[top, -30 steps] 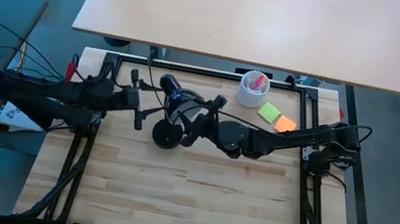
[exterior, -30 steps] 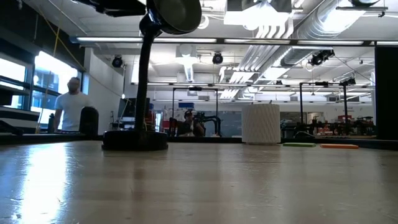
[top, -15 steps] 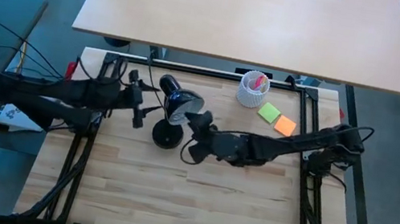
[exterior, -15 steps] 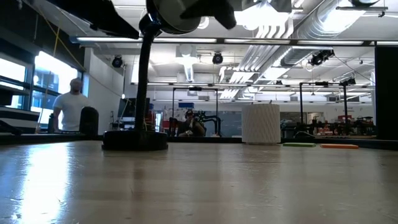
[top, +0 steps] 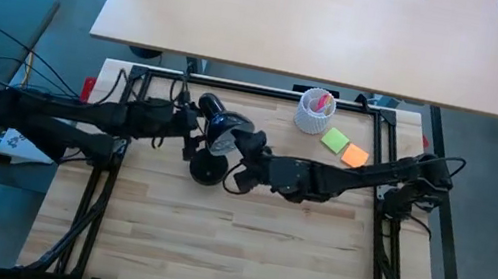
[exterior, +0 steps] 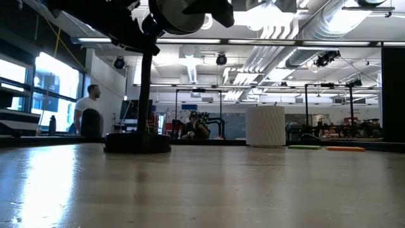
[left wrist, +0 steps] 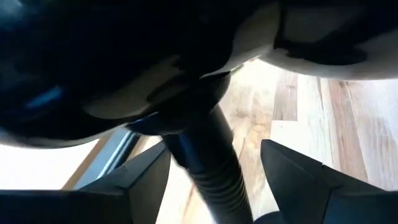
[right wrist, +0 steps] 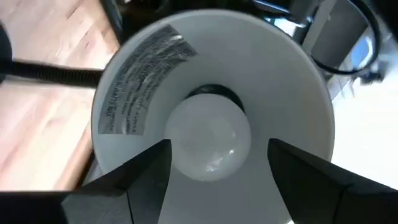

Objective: Screw lightbulb
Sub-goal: Insert the lightbulb into the lamp

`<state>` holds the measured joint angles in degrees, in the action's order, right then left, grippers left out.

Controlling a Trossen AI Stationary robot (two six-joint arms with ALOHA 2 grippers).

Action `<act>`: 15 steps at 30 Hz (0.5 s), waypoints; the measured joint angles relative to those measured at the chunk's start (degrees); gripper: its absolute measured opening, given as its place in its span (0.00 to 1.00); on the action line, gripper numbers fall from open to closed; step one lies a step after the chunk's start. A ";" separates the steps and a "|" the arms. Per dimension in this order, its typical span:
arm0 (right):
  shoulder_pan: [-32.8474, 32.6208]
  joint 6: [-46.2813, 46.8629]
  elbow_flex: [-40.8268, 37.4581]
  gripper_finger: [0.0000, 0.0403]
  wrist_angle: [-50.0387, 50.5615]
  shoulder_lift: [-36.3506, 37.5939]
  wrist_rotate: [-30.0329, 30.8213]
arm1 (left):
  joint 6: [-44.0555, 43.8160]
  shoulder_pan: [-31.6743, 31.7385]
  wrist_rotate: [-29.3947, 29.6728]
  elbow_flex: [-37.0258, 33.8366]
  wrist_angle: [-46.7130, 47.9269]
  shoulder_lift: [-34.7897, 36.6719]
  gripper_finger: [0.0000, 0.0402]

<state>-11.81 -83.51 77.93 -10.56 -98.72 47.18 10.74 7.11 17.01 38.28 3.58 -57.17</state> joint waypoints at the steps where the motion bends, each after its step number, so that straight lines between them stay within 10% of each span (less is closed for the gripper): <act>1: 0.00 1.99 0.00 0.65 0.19 0.00 -0.01 | -0.45 -0.06 0.01 0.00 -0.52 -0.77 0.59; 15: 0.58 0.52 0.00 0.65 1.96 0.00 -2.56 | -7.14 -5.38 4.49 0.00 -2.20 -3.74 0.10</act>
<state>-11.24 -82.99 77.93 -8.60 -98.72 44.62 3.60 1.74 21.50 38.28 1.38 -60.91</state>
